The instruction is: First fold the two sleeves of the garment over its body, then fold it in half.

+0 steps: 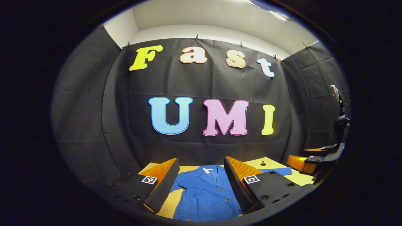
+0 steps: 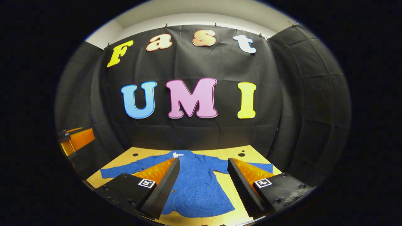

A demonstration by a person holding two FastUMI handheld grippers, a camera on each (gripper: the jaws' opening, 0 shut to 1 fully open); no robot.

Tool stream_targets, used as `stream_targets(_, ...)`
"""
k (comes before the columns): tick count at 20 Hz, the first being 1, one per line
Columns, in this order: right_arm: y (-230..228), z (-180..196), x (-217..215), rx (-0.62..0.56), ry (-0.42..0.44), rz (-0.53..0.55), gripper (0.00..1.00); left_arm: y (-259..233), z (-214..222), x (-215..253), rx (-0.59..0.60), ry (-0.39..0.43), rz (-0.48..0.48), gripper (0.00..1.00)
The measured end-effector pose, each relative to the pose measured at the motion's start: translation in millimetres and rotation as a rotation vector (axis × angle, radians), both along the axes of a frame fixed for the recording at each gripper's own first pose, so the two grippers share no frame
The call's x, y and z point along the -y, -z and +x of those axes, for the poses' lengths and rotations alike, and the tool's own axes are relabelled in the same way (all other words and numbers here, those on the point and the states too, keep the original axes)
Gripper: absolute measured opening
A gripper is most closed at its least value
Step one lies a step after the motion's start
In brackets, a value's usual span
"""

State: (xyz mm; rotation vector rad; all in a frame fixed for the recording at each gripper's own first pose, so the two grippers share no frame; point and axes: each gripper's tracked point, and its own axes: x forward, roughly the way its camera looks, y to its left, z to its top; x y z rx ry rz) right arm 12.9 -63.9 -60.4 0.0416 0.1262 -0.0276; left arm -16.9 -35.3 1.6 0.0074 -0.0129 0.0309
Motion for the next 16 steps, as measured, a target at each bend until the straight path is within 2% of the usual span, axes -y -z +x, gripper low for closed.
stream_targets(8, 79.0, 39.6, 21.0, -0.164, -0.048, -0.050, 0.98, 28.9, 20.9, 21.8, -0.063, -0.016, 0.033, 0.82)
stream_targets(11, 117.4, 60.8, 62.7, -0.277, 0.023, -0.082, 0.97, 38.2, 30.5, 35.1, -0.081, -0.021, 0.039, 0.82)
stream_targets(16, 172.6, 92.7, 144.5, -0.396, 0.166, -0.013, 0.98, 49.8, 49.5, 46.9, -0.109, -0.046, 0.045, 0.82)
